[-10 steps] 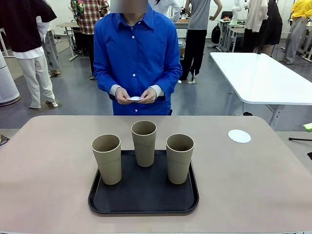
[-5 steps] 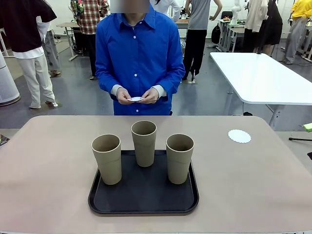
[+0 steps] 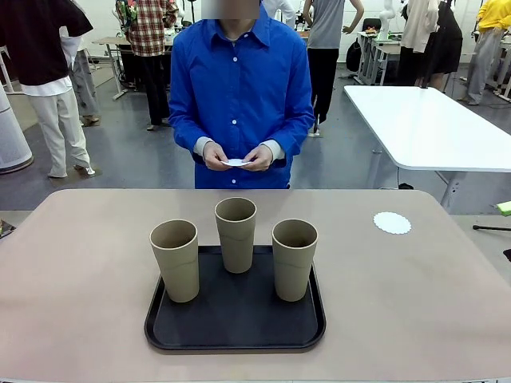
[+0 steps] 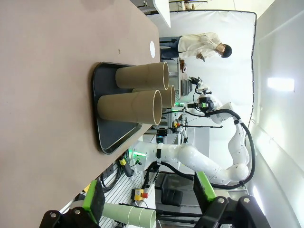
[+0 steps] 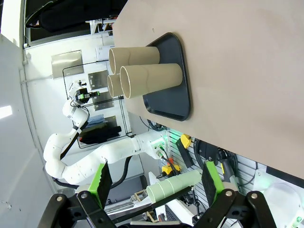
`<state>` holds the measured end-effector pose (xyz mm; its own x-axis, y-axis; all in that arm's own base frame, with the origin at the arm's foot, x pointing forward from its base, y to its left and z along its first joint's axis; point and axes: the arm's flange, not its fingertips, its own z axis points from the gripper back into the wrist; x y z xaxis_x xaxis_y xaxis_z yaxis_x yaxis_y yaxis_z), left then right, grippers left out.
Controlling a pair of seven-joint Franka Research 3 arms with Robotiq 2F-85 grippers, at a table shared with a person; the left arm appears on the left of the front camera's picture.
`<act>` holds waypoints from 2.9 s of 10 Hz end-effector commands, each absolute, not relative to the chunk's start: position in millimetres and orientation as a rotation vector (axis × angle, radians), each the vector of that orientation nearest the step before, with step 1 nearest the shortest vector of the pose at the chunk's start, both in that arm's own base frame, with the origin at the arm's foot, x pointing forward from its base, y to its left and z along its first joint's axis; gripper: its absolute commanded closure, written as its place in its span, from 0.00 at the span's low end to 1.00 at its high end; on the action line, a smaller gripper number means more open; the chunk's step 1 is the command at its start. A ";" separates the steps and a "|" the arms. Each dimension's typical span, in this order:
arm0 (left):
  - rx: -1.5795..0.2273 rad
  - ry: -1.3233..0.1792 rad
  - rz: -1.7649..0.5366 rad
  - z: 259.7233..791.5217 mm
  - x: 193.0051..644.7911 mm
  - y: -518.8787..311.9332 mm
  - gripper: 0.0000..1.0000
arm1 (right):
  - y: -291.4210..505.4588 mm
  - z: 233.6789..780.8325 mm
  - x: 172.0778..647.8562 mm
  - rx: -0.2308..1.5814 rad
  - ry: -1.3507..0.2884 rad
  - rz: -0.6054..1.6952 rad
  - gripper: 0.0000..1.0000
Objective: Place coasters on the table and set cups on them.
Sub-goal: Pick up one Reusable plastic cup and place it on a coaster set by the human.
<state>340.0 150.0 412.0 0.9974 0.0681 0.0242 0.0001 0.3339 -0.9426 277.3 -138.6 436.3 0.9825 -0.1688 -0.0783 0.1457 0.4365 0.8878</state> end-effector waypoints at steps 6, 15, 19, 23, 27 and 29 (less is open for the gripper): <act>-1.239 -0.064 0.042 412.7 339.2 150.9 0.00 | -80.3 493.2 369.3 0.840 -0.202 0.462 0.00; -1.239 -0.064 0.042 412.7 339.2 150.9 0.00 | 66.7 498.5 352.2 0.493 -0.222 1.050 0.00; -1.239 -0.064 0.042 412.7 339.2 150.9 0.00 | 75.5 490.6 344.1 0.508 -0.207 1.042 0.00; -1.239 -0.064 0.042 412.7 339.2 150.9 0.00 | 71.5 489.7 343.0 0.512 -0.193 1.053 0.00; -1.239 -0.064 0.042 412.7 339.2 150.9 0.00 | 53.3 441.6 362.5 0.731 -0.663 1.389 0.00; -1.239 -0.064 0.042 412.7 339.2 150.9 0.00 | 45.9 408.6 373.4 0.809 -0.797 1.407 0.00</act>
<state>340.1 149.7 411.1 0.9975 0.0673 0.0215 -0.0022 0.3338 -0.9426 363.5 44.8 435.8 0.0537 0.5772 0.8149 -0.9971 0.0744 0.0130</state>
